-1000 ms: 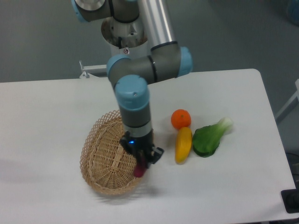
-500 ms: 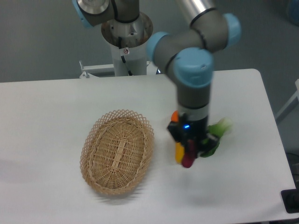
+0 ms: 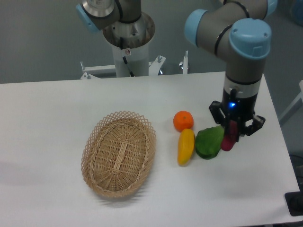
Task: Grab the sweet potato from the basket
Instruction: 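Lift the sweet potato out of the basket and carry it beside the bok choy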
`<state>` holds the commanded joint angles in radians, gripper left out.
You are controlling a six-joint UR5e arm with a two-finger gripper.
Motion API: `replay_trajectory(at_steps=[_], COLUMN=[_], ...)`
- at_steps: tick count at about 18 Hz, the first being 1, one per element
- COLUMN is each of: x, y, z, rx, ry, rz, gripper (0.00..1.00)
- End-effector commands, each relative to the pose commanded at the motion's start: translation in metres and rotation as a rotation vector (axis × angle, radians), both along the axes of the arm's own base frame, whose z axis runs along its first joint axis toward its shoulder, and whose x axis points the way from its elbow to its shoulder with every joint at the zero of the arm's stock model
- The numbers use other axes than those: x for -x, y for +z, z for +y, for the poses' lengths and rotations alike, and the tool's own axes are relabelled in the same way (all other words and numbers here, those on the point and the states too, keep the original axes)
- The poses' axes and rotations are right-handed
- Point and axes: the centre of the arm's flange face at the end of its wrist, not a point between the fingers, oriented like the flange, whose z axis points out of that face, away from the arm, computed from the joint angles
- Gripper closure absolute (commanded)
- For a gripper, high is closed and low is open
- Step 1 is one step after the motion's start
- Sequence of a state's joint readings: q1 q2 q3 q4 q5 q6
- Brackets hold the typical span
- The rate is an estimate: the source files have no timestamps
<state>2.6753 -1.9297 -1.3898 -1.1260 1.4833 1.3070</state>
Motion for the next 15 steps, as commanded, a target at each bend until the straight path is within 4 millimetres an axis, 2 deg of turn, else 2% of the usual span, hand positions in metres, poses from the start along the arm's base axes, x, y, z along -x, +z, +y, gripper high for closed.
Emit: replay_trajectory(at_steps=[3,15], x=[0.01,0.011], y=[-0.001,-0.002], z=[-0.01,-0.011], rx=[-0.004,0.003], ry=[0.019,-0.012], rz=[0.0,0.008], gripper=[0.77,0.76])
